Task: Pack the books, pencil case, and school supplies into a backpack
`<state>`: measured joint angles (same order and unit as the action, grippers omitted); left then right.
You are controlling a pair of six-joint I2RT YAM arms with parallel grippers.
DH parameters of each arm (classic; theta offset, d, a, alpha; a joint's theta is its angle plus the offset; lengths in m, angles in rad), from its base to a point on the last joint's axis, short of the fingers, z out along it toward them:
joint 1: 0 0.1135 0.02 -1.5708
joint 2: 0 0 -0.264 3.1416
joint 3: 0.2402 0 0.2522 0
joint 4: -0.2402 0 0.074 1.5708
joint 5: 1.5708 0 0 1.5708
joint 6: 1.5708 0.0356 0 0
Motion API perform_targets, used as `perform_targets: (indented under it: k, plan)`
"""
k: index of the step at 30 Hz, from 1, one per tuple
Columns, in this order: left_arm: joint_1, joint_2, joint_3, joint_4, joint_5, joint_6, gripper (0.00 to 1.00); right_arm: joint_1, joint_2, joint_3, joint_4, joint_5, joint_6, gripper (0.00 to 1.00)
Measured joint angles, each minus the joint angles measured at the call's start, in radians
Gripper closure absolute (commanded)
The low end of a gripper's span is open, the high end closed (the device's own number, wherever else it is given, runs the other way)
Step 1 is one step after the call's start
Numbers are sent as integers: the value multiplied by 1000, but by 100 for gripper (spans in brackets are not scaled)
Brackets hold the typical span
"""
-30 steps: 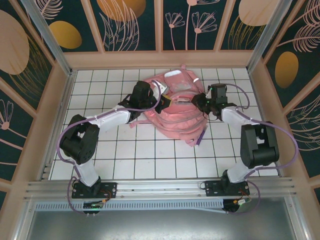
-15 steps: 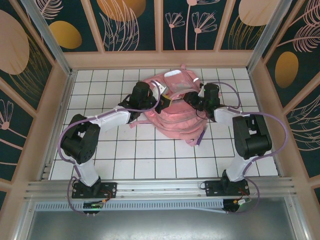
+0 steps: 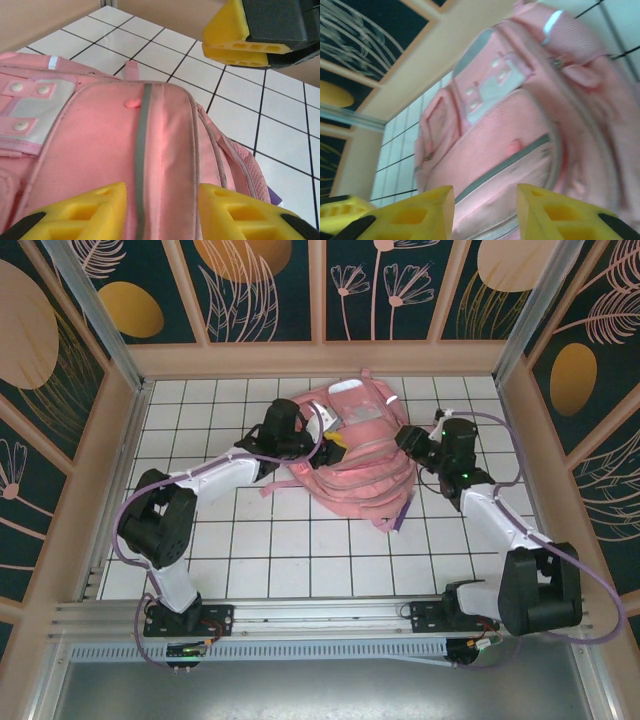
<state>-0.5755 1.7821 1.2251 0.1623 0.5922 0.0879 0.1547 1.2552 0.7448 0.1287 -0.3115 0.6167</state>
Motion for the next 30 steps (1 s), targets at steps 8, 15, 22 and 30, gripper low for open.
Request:
perform_targets:
  k: [8, 15, 22, 30]
  plan:
    - [66, -14, 39, -43, 54, 78, 57, -11, 61, 41, -241, 68, -52, 59]
    - [-19, -34, -29, -116, 87, 359, 29, -16, 27, -9, -446, 126, 6, 61]
    - [-127, -32, -72, -124, -138, 460, 25, -16, 1, -155, -515, 73, 20, 54]
    - [-151, 60, -53, -88, -375, 494, 30, 4, 103, -156, -489, 46, -18, 57]
